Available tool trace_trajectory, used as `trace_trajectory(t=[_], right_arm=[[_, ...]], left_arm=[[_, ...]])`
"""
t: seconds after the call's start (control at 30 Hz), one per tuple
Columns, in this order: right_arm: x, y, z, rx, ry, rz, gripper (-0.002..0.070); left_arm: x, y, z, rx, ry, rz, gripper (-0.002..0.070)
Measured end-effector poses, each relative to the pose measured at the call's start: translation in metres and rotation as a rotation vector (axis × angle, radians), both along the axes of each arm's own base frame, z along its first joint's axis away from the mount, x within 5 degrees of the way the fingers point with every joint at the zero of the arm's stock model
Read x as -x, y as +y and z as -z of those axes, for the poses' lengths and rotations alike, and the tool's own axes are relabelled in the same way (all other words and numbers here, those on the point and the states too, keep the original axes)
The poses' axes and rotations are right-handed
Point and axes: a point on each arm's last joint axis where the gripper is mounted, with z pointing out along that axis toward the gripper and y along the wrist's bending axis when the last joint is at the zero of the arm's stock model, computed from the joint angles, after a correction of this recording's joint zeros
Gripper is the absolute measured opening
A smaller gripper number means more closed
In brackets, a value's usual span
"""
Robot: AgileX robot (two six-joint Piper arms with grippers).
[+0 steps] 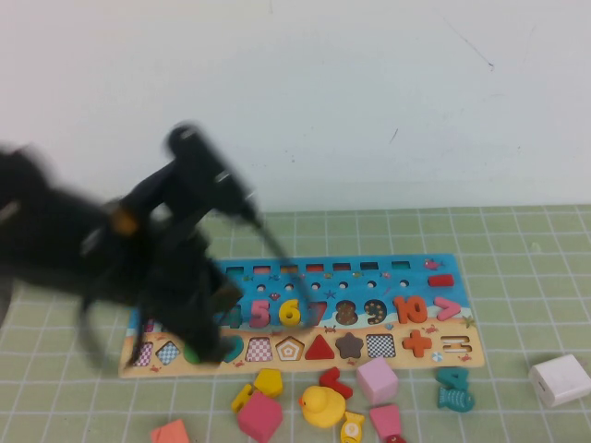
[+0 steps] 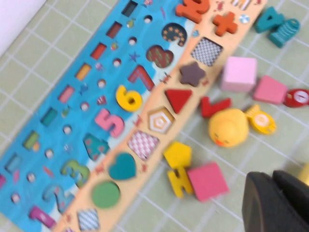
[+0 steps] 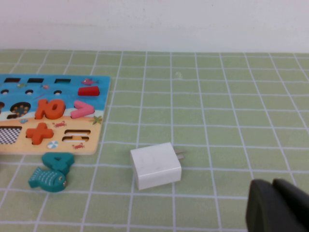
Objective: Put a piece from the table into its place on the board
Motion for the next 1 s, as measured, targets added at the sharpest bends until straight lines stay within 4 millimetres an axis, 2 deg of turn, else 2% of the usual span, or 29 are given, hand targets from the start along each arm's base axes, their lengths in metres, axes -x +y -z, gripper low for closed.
trace_trajectory(t=[0.37, 0.6, 0.83, 1.0], right_arm=[[0.000, 0.000, 0.000, 0.000, 0.000, 0.000, -0.0001], [0.000, 0.000, 0.000, 0.000, 0.000, 0.000, -0.0001], [0.000, 0.000, 0.000, 0.000, 0.000, 0.000, -0.0001], [0.000, 0.000, 0.000, 0.000, 0.000, 0.000, -0.0001]], left_arm=[[0.106, 0.051, 0.001, 0.160, -0.069, -0.135, 0.0001], [0.158, 0.083, 0.010, 0.259, -0.160, -0.261, -0.0001], [0.191, 0.103, 0.014, 0.358, -0.241, -0.339, -0.0001], [0.203, 0.106, 0.018, 0.382, -0.177, -0.356, -0.0001]])
